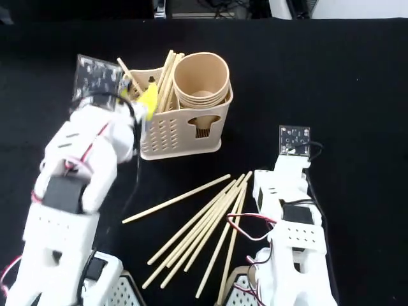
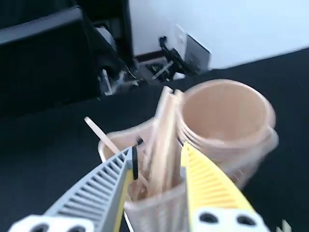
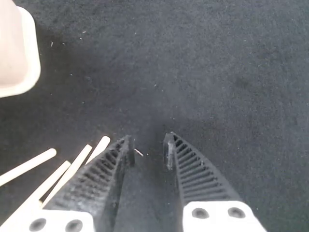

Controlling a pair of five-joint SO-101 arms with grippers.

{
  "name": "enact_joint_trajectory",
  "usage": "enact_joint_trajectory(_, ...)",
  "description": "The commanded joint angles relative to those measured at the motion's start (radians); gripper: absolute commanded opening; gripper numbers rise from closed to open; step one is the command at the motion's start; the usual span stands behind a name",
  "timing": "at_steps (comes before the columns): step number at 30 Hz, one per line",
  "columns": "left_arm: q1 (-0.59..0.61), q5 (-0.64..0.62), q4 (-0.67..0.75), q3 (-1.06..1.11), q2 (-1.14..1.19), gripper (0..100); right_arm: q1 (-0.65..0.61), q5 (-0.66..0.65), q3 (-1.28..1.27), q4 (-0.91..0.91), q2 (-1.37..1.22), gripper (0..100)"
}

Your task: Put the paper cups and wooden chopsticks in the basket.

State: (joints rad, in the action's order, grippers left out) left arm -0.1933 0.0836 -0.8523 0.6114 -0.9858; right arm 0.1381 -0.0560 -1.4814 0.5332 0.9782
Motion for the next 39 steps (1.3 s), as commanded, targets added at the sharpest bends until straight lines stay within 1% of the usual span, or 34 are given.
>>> enact_joint_trajectory(1, -0.074, 0.075, -0.173, -0.039, -0.1, 18, -0.011, 0.005, 0.007, -0.023, 0.012, 12.4)
enact_joint_trajectory(4, -0.131, 0.176, -0.318, 0.005, -0.072, 23, -0.011, 0.005, 0.007, -0.023, 0.012, 12.4)
enact_joint_trajectory(6, -0.139, 0.213, -0.368, 0.058, -0.02, 26, -0.011, 0.005, 0.007, -0.023, 0.012, 12.4)
enact_joint_trajectory(10, -0.151, 0.313, -0.377, 0.166, 0.141, 26, -0.011, 0.006, 0.007, -0.023, 0.012, 12.4)
enact_joint_trajectory(12, -0.186, 0.327, -0.373, 0.191, 0.222, 26, -0.011, 0.006, 0.007, -0.023, 0.012, 12.4)
enact_joint_trajectory(15, -0.249, 0.316, -0.348, 0.188, 0.318, 26, -0.008, 0.008, 0.007, -0.023, 0.012, 12.4)
enact_joint_trajectory(17, -0.28, 0.264, -0.288, 0.193, 0.353, 26, 0.0, 0.008, 0.01, -0.023, 0.012, 12.4)
enact_joint_trajectory(19, -0.309, 0.209, -0.224, 0.197, 0.377, 26, 0.061, 0.015, 0.016, -0.017, 0.013, 12.4)
enact_joint_trajectory(23, -0.394, 0.172, -0.161, 0.197, 0.41, 26, 0.196, 0.152, 0.036, -0.017, 0.013, 12.4)
enact_joint_trajectory(26, -0.446, 0.172, -0.138, 0.197, 0.448, 26, 0.236, 0.203, 0.039, -0.021, 0.013, 12.4)
enact_joint_trajectory(31, -0.444, 0.17, -0.072, 0.162, 0.603, 26, 0.242, 0.229, 0.048, -0.021, 0.013, 12.4)
enact_joint_trajectory(36, -0.437, 0.17, -0.153, 0.013, 0.816, 26, 0.236, 0.222, 0.048, -0.021, 0.013, 12.4)
enact_joint_trajectory(39, -0.438, 0.17, -0.16, -0.041, 0.878, 26, 0.235, 0.222, 0.048, -0.021, 0.013, 12.3)
